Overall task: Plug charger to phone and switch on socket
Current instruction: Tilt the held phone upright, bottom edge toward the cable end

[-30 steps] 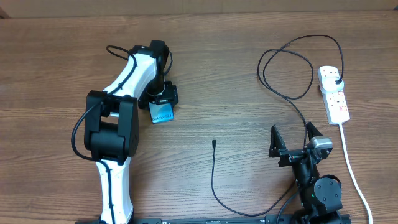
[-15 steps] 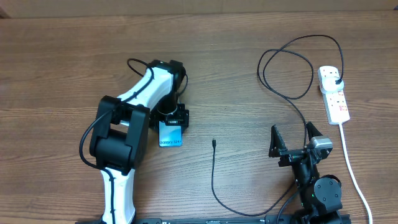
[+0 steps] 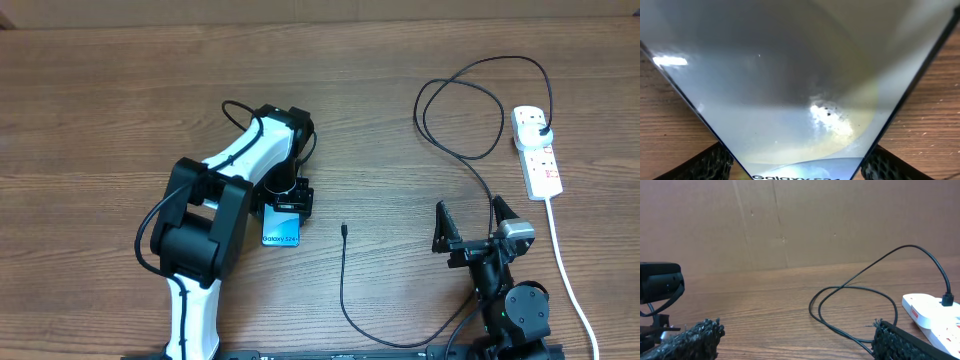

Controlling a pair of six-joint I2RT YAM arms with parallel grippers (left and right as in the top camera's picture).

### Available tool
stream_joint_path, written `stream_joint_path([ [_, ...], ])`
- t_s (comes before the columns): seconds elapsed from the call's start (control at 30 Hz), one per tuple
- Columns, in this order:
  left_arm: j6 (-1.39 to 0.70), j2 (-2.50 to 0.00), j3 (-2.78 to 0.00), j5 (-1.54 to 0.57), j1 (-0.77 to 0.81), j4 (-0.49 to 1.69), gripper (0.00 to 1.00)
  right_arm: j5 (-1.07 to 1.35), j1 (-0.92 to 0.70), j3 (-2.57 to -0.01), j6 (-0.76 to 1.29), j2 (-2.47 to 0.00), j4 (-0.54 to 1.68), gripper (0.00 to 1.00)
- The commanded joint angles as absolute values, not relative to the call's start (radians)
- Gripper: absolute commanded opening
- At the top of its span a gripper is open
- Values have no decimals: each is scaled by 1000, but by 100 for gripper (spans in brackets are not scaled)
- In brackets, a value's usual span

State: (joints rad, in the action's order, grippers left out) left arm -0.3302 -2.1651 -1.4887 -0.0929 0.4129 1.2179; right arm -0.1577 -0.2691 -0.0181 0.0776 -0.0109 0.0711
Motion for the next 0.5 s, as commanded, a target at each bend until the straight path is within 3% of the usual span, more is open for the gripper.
stream_joint_path([
  [0.0,-329,-2226,-1421,-104,436,1126,84,-164,-266,-8,74,-3,65,100],
  [0.03,-328,-2207,-1425,-94,430,1126,100,-164,-266,-8,74,-3,65,100],
  [0.47,-370,-2112,-1535,-80,340,1072,100,-164,-266,-8,74,-3,65,100],
])
